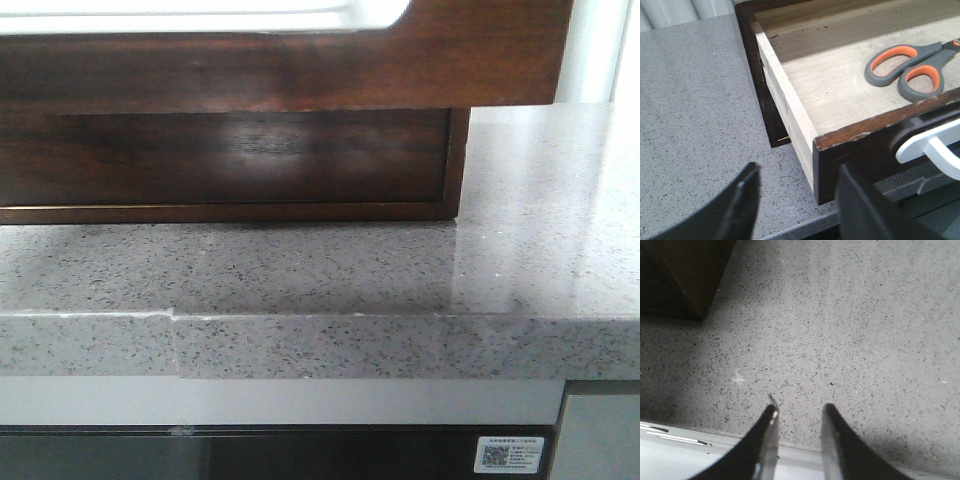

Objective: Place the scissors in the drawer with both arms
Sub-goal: 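Withdraw the right gripper from the drawer, then push the drawer closed away from the robot with the left gripper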

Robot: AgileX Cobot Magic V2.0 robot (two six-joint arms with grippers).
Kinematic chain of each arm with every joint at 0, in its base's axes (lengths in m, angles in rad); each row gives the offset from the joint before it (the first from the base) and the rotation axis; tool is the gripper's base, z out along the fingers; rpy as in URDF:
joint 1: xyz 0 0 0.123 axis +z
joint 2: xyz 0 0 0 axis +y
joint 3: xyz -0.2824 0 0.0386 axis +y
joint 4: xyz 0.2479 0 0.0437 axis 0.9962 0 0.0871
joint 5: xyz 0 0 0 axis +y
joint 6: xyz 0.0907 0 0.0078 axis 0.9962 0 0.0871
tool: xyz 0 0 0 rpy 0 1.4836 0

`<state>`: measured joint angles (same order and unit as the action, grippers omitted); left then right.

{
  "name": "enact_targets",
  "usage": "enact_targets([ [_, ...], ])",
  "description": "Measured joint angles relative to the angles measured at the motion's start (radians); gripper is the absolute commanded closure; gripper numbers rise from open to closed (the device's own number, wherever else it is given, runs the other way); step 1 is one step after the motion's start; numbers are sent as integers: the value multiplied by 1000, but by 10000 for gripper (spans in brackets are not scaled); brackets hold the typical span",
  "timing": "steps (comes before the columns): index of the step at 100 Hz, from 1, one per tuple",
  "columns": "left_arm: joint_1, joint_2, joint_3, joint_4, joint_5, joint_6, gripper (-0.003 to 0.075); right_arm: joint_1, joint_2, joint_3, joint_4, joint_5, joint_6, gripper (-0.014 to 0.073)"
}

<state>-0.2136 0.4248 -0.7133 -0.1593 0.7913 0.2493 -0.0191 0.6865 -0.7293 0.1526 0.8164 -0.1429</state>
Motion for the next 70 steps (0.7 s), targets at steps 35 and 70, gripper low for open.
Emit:
enact_targets([
  [35, 0, 0, 0, 0, 6, 0, 741, 0, 0, 0, 0, -14, 0, 662],
  [70, 0, 0, 0, 0, 8, 0, 741, 0, 0, 0, 0, -14, 2, 662],
])
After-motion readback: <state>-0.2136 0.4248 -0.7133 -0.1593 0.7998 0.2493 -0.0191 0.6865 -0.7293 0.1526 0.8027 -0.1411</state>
